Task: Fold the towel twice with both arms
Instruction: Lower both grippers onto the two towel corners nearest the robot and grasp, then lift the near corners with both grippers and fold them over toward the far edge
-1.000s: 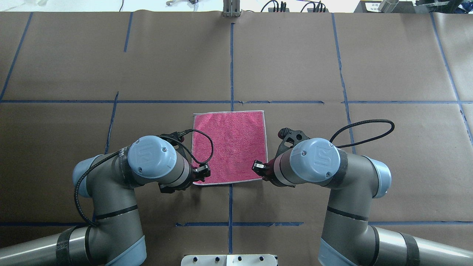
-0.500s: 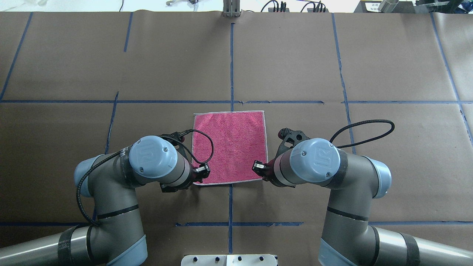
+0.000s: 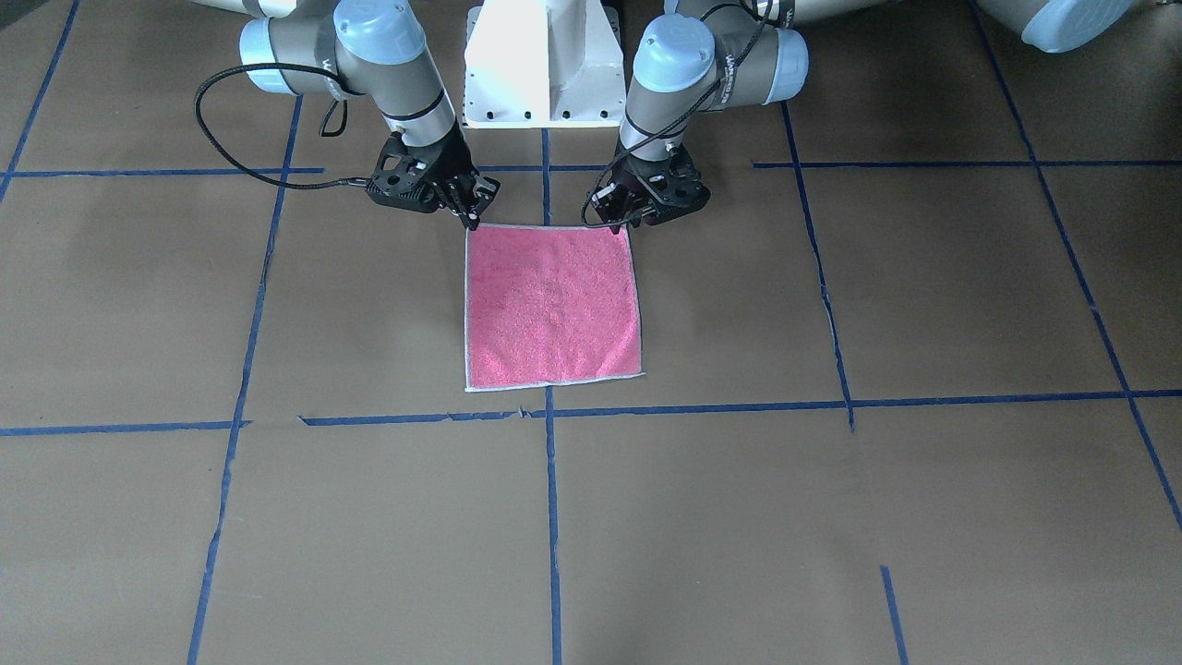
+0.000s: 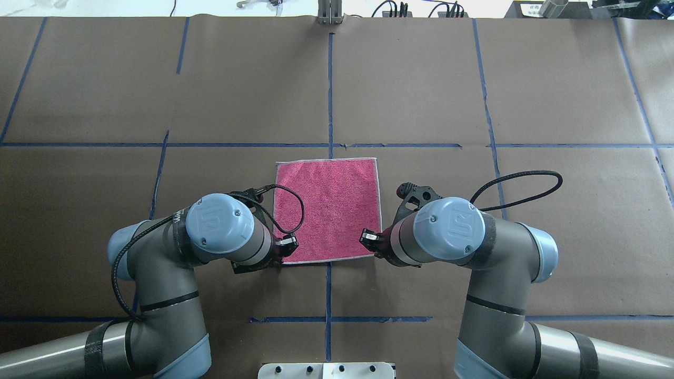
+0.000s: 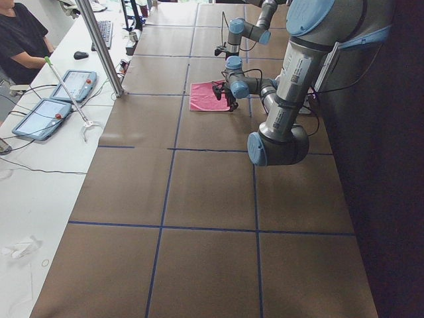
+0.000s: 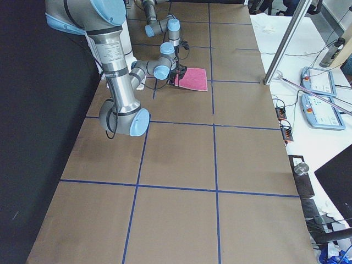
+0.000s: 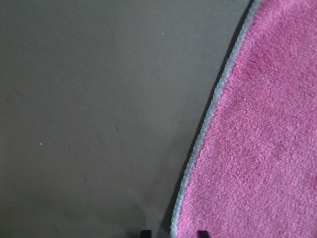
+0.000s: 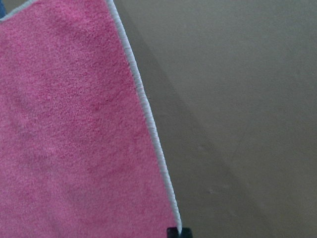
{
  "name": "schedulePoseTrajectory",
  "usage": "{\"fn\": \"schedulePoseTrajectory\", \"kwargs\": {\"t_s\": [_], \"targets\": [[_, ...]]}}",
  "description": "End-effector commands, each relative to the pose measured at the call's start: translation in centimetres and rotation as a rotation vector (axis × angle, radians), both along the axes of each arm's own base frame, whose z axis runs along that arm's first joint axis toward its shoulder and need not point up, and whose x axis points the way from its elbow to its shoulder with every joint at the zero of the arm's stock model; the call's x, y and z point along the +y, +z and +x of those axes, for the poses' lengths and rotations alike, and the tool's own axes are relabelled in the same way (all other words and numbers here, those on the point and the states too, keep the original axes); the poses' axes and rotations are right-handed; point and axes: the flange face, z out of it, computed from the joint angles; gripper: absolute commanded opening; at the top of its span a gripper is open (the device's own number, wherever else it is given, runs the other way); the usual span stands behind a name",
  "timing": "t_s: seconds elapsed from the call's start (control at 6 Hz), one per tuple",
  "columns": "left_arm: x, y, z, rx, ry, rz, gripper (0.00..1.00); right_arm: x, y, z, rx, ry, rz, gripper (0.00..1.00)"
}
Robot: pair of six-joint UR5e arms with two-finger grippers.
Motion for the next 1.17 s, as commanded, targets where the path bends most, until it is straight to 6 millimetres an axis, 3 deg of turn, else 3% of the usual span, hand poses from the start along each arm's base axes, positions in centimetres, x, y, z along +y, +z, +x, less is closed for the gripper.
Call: {"fn": "schedulePoseTrajectory", "kwargs": {"t_s": [0.0, 0.33, 0.67, 1.0], "targets": [[0.0, -0.6, -0.2, 0.023, -0.004, 0.005, 0.01, 0.0, 0.0, 0.0, 0.001, 0.000, 0.000, 0.06], [0.1, -2.3, -0.8, 0.108, -0.047, -0.022, 0.00, 0.4, -0.6, 0.3, -0.013, -0.004, 0.004, 0.06], [0.8, -4.3, -2.6, 0.150, -0.056, -0.021, 0.00, 3.9, -0.4, 3.0, -0.038, -0.044, 0.012, 0.06], [0.9, -5.7, -3.8, 0.180, -0.063, -0.009, 0.00, 3.9, -1.2, 3.1, -0.053, -0.047, 0.017, 0.07]]}}
